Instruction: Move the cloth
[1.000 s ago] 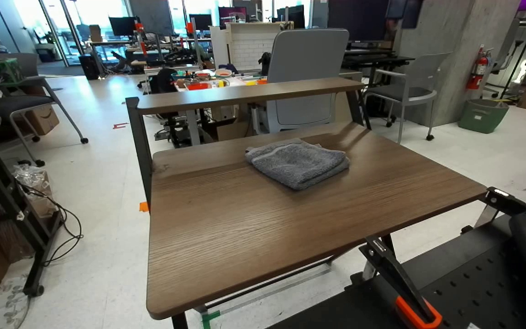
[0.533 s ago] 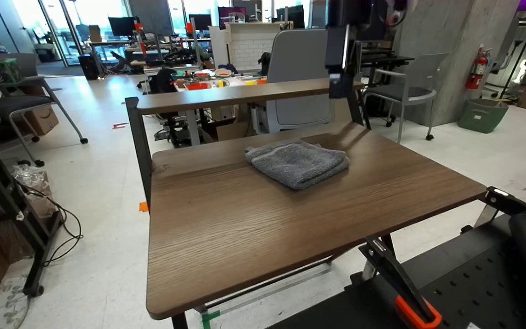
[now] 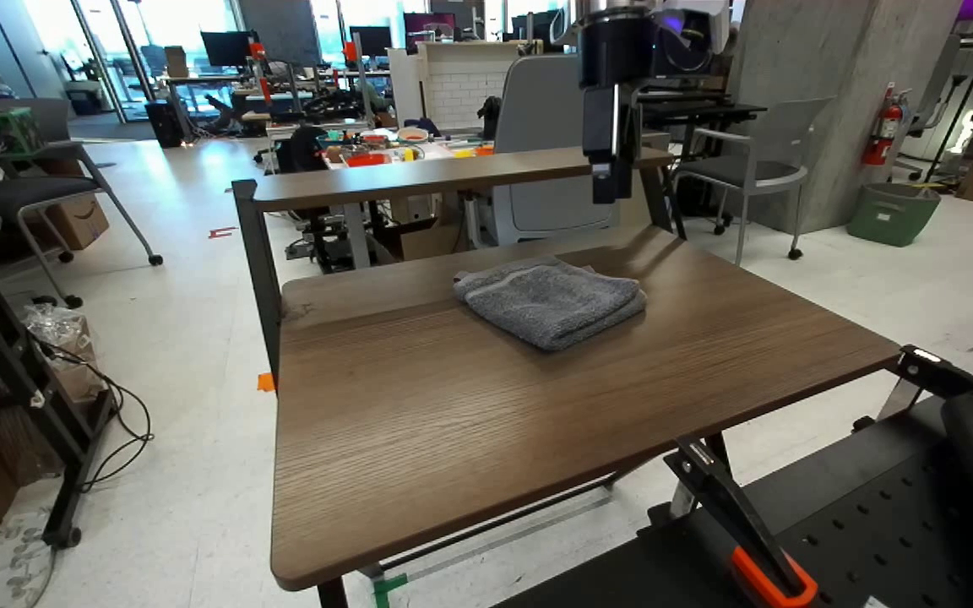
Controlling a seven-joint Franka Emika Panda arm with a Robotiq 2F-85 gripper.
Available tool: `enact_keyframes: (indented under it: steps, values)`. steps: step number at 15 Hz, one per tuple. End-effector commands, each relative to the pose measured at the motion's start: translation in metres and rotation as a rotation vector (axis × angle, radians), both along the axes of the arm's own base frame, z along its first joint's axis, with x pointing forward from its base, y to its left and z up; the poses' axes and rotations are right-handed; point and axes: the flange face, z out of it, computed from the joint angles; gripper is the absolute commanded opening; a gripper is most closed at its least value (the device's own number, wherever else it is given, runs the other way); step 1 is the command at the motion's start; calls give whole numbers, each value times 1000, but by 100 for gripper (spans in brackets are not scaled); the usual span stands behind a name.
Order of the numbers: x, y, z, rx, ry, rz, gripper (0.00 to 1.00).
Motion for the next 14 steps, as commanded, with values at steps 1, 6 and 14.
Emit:
enact_keyframes:
  steps: [1,6,14]
  values:
    - [-2,6,-14,-37,9,-2,100]
    - [-12,38,-49,-99,42,43,100]
    - [-7,56,-91,-234,-73,-48,100]
